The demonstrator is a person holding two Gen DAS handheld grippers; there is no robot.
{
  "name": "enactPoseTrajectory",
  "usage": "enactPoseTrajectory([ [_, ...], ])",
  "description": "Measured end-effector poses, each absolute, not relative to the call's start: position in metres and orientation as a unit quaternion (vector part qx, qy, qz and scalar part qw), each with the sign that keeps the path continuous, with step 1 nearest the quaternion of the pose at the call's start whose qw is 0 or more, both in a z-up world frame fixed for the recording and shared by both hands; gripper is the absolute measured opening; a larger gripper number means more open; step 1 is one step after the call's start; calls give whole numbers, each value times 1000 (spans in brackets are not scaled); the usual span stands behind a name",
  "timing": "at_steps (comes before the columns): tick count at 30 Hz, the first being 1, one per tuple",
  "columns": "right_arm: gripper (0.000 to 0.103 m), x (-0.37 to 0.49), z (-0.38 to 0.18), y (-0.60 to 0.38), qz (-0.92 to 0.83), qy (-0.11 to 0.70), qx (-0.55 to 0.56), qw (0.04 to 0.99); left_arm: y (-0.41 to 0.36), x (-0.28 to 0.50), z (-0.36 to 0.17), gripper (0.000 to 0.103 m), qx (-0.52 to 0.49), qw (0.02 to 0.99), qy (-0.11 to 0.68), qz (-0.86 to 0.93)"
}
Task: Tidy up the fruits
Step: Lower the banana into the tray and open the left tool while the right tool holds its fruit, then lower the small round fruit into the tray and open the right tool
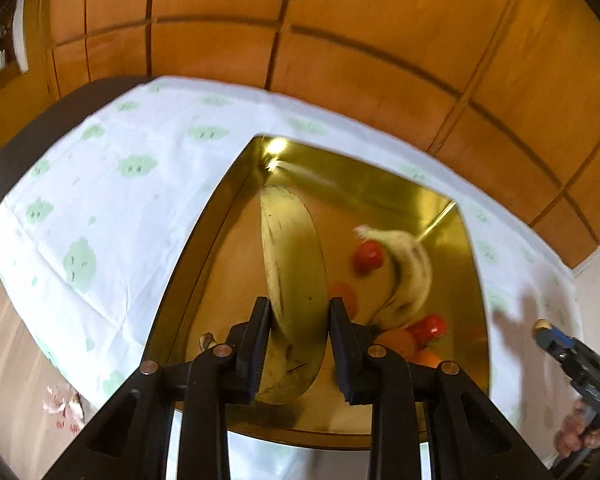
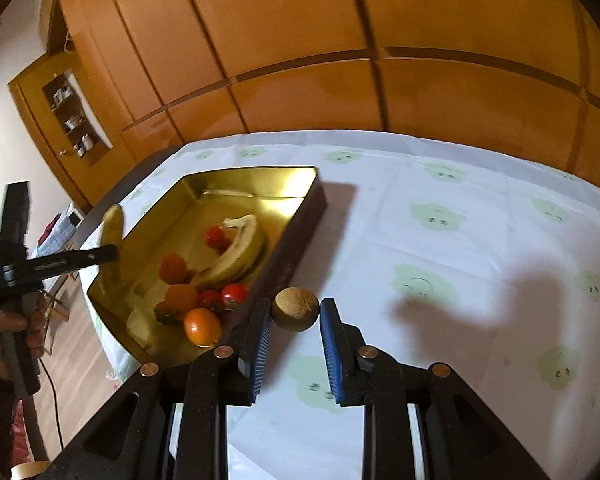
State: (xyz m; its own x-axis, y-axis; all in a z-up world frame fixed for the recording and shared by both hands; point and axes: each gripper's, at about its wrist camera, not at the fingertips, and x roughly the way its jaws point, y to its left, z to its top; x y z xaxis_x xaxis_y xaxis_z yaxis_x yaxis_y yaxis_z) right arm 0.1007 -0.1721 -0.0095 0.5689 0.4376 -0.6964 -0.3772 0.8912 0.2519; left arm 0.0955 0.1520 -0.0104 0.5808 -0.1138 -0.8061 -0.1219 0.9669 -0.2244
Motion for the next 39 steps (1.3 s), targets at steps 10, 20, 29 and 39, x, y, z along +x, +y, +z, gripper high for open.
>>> enactPoseTrajectory([
  [10,25,102,-2,-142,253,401,14,880,137,124,-36,29,-119,864,488,6],
  [20,25,106,-3,-128,265,404,6,875,138,114,-31,32,-125,876,466,26],
  [29,25,106,-6,-108,282,405,-6,870,120,83,-9,40,-103,899,426,27],
  [39,25,110,-8,-101,281,405,-15,870,107,61,4,45,-90,908,408,21],
])
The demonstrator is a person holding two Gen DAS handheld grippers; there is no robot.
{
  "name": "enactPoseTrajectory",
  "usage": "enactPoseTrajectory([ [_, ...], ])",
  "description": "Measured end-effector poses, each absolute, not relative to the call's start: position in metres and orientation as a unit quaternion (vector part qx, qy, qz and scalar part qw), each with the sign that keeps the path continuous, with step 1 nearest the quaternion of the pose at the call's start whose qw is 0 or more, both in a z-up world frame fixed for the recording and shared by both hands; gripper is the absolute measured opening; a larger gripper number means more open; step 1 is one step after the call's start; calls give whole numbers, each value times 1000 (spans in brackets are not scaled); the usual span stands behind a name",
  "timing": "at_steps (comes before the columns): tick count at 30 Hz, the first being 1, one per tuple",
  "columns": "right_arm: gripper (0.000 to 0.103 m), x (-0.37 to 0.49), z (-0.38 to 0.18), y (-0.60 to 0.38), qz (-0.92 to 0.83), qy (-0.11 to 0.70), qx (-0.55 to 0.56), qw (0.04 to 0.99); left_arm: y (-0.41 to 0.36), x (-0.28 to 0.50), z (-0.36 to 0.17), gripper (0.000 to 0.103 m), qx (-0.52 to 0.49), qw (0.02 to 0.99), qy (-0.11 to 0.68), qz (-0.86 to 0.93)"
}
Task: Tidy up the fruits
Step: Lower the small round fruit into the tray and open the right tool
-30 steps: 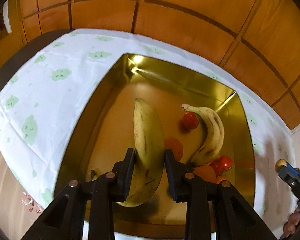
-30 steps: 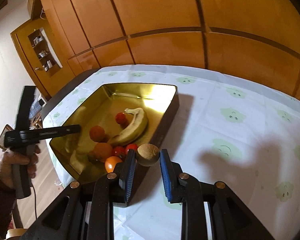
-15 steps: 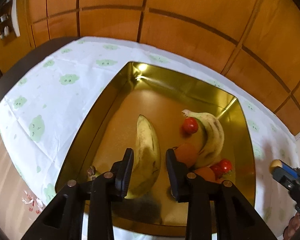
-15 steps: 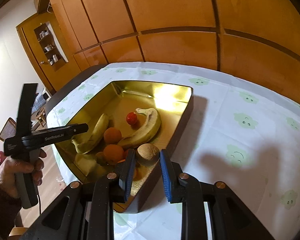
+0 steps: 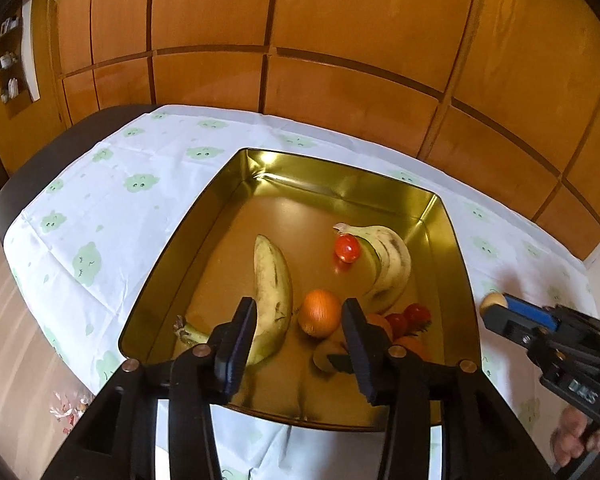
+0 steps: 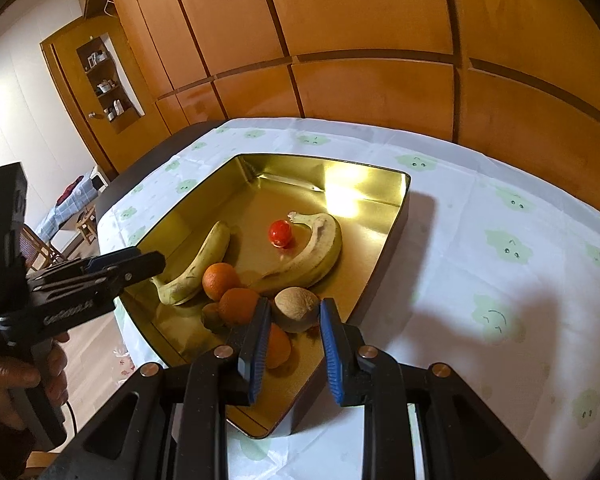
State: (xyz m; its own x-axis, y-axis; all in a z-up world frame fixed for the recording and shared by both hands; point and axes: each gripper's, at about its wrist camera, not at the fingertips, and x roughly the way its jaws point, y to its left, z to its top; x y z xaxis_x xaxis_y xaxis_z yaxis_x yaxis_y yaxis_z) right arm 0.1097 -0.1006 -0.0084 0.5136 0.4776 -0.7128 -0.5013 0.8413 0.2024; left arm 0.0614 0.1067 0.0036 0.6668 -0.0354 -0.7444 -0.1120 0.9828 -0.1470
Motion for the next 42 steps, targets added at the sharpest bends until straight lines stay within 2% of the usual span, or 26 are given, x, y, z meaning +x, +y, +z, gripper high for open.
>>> enactPoseTrajectory([
  [25,25,149,-22,-70,264,408,-94,869,118,49,-7,52,-97,905,413,41],
  [33,25,170,-38,-58,254,426,-120,860,125,47,-10,63,-101,902,416,54],
  [37,25,178,-47,-53,244,432,-131,858,130,45,-11,66,-102,903,413,66],
  [42,26,183,-55,-53,231,438,-123,860,132,42,-7,82,-101,908,400,76],
])
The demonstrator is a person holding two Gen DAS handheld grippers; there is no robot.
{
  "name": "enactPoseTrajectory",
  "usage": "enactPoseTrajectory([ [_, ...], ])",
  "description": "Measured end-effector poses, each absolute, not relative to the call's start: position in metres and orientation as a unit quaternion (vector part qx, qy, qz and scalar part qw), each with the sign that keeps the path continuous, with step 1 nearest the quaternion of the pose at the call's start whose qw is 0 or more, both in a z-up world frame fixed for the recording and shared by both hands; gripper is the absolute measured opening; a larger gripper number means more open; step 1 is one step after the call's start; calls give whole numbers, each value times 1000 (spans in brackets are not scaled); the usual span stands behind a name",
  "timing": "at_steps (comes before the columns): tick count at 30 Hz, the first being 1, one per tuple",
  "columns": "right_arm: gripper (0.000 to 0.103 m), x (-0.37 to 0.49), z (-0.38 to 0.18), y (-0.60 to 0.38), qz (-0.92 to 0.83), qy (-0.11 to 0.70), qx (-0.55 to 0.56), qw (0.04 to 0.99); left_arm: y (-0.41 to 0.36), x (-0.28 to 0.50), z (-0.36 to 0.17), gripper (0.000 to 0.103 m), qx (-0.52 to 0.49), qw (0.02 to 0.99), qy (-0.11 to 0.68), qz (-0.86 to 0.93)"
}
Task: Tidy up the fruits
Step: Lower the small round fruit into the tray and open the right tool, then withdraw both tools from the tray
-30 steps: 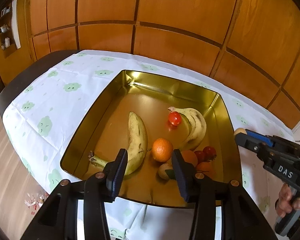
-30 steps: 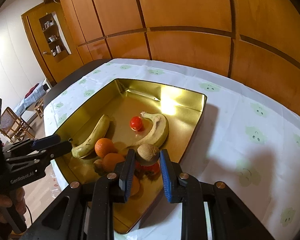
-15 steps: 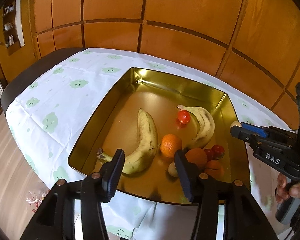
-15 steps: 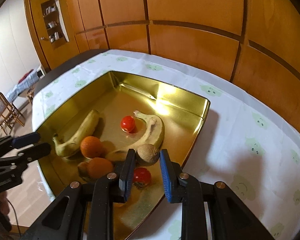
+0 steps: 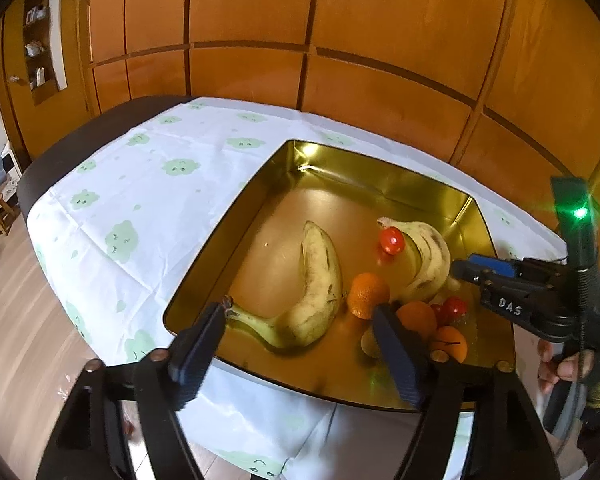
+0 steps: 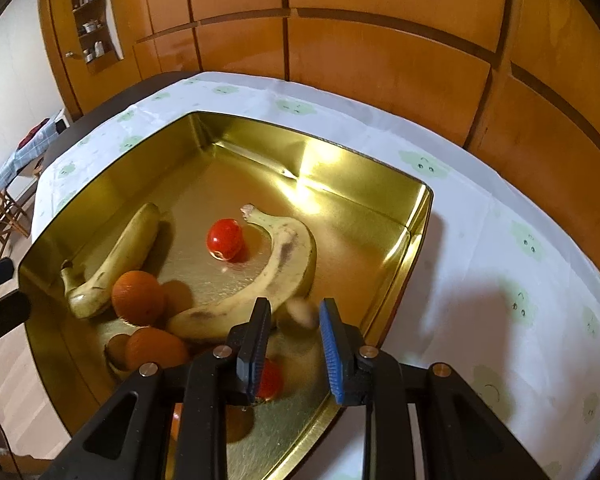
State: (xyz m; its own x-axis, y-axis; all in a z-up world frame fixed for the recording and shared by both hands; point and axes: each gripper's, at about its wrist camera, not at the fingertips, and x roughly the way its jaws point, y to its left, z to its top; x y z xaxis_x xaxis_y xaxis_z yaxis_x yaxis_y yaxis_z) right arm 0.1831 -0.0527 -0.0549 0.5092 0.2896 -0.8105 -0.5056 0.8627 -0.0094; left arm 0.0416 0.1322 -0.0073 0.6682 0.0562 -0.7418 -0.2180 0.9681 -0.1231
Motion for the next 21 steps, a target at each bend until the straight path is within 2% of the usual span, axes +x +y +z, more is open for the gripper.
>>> enactPoseTrajectory([
  [9,29,145,-31,-63,215,402,-80,887,125,31,11,103,-96,921,368,88],
  [21,34,51,-19,-69,149,350,-52,924,100,-9,28,103,-75,938,319,114],
])
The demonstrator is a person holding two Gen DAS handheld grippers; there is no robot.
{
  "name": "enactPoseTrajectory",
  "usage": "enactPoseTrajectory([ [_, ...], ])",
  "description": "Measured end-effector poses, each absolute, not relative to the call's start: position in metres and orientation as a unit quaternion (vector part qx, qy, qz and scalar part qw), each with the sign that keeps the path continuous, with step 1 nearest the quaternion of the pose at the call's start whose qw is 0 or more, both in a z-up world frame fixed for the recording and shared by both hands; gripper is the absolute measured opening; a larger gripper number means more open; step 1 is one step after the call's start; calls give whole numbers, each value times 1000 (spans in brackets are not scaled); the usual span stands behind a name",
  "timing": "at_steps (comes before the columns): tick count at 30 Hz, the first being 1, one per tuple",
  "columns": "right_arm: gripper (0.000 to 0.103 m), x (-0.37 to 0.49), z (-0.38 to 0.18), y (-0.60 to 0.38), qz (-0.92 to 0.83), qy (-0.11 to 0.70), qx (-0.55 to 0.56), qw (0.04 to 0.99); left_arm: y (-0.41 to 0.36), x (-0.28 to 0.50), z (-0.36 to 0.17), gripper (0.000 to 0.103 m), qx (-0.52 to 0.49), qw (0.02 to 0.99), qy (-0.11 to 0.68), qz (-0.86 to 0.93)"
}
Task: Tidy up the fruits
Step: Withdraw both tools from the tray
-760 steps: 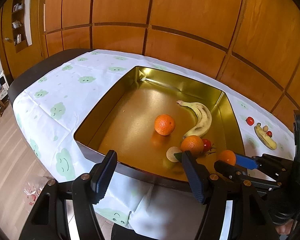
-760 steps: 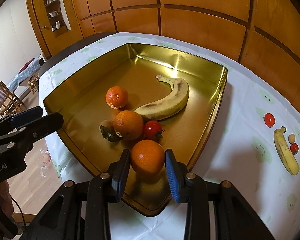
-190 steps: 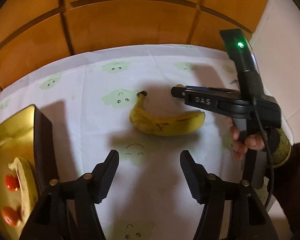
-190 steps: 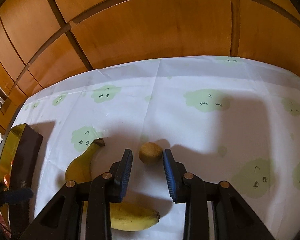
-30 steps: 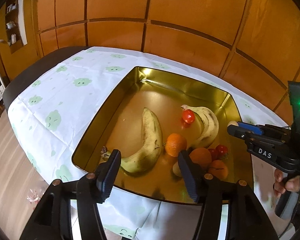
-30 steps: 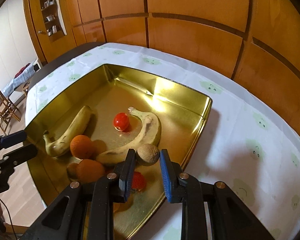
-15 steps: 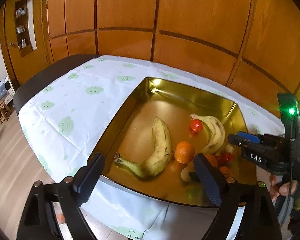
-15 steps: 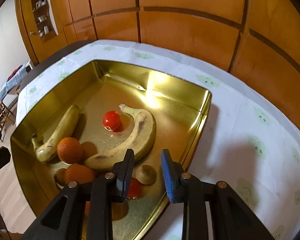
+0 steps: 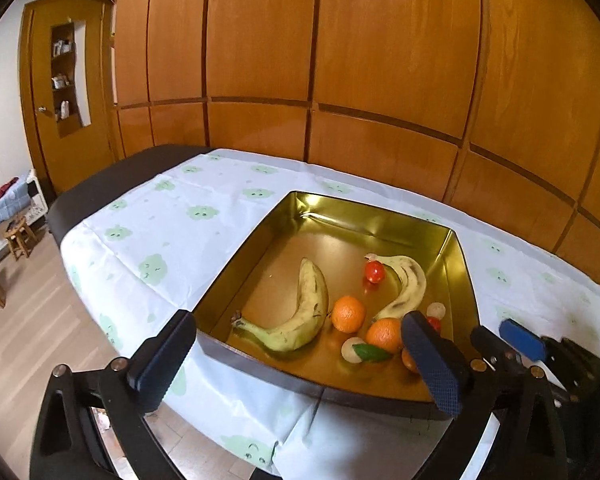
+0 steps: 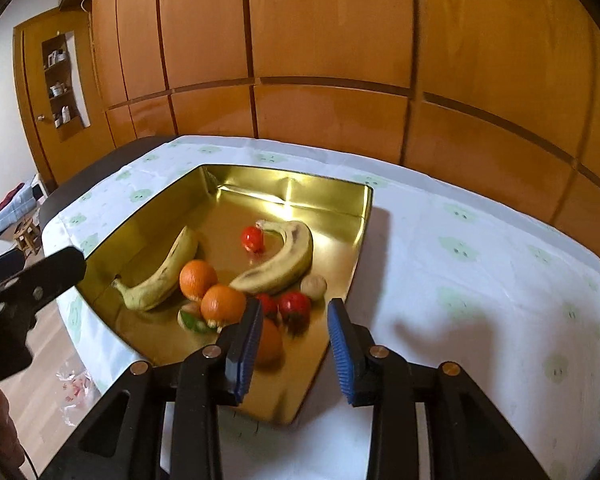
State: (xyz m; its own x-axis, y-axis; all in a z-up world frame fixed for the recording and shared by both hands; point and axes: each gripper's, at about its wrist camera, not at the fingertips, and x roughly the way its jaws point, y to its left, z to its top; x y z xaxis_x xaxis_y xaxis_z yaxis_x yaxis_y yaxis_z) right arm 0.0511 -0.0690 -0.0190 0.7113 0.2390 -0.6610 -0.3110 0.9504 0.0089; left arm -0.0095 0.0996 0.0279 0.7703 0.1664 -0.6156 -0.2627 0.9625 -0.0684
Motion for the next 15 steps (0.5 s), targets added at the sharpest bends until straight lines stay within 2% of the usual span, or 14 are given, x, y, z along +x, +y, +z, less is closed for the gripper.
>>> enactPoseTrajectory([
  [7,34,34,-22,-73,153,347,-50,924,100,-26,24,103,-101,938,313,110],
  [15,34,26,-17,-69,160,337,-54,926,93,-31,27,103,-76,942,304,119],
])
